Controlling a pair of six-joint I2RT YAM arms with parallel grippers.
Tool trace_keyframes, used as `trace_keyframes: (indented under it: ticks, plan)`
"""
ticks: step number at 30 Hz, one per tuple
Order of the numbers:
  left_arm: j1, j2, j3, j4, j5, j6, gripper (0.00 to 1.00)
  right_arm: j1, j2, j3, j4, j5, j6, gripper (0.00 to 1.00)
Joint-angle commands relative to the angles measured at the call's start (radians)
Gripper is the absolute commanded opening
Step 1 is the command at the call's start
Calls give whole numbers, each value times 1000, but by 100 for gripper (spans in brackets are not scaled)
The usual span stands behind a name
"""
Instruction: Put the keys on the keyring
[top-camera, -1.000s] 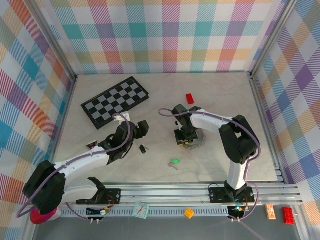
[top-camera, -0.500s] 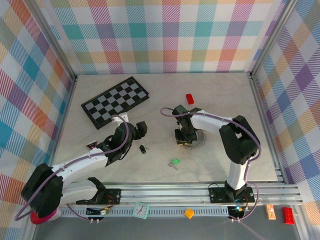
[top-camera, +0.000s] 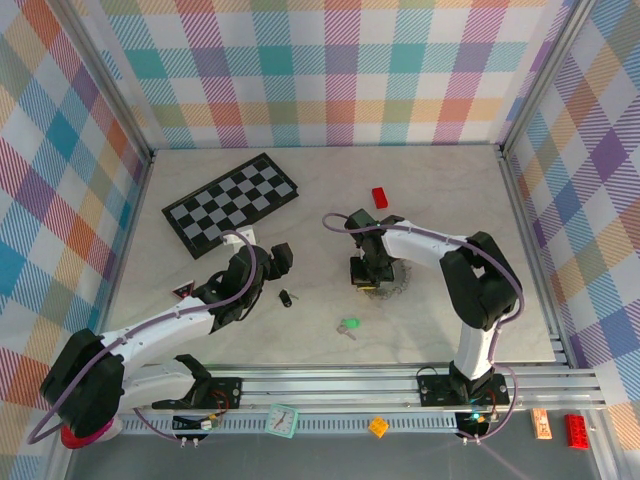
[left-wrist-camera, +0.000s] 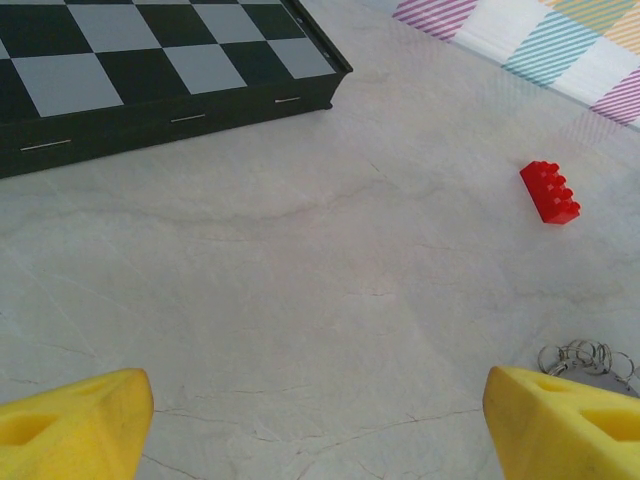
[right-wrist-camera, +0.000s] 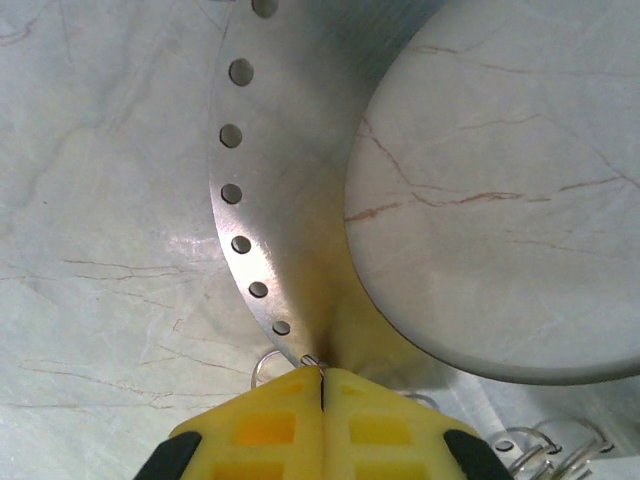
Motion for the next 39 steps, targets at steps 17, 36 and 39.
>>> trace_keyframes:
  ticks: [17,36,39]
  plan:
    - [-14,-49,-21,-36,-61,-20,85,8,-114,-4,-29,-13,40,23]
    - [-13,-46,-32,-7,-61,-17,85,34,-235,-235,199,-33,504,32]
    - [-13,-50,-35,-9,-63,-17,85,33,-220,-249,226,-30,520,32]
